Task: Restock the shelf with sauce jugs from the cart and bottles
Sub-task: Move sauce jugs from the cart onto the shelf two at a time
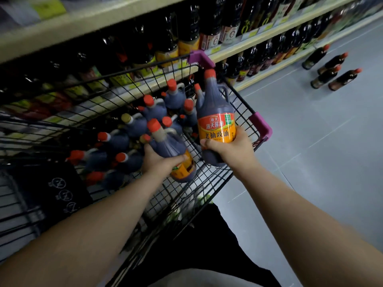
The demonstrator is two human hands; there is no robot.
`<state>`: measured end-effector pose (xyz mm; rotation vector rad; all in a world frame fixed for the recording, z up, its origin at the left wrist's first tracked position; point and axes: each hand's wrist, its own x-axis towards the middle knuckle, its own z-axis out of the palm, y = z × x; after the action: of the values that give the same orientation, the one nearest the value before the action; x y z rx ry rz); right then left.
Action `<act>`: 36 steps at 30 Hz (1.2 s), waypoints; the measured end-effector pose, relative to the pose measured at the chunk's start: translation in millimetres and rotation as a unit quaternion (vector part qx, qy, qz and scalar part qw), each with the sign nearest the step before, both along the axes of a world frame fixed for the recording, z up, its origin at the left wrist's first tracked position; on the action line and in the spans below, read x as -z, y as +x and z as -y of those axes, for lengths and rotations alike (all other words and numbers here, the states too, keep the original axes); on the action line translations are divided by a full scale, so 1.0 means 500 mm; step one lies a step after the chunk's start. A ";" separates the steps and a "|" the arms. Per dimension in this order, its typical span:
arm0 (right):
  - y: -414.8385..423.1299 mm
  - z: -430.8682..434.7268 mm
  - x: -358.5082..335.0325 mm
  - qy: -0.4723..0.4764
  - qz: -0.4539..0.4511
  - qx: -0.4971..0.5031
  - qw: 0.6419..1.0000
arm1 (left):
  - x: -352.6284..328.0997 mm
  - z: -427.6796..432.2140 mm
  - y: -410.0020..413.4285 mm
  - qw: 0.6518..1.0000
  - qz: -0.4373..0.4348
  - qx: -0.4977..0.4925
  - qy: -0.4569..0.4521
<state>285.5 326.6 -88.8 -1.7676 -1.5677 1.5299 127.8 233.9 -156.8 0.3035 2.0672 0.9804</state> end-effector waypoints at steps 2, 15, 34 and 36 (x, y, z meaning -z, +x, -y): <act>-0.002 0.013 -0.023 0.001 -0.007 -0.017 1.000 | -0.048 0.009 -0.022 0.999 0.035 0.013 0.032; 0.126 -0.033 -0.187 -0.034 -0.210 0.032 0.977 | -0.297 -0.087 0.039 0.950 0.273 -0.025 0.150; 0.615 -0.448 -0.255 0.010 -0.277 -0.007 0.961 | -0.428 -0.498 0.529 0.942 0.241 0.024 0.235; 0.628 -0.486 -0.253 0.011 -0.284 0.000 0.959 | -0.436 -0.535 0.548 0.945 0.226 0.015 0.237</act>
<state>599.7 569.4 38.0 -1.1575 -1.2792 1.7992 401.8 501.2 61.1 0.3178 1.3964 1.3809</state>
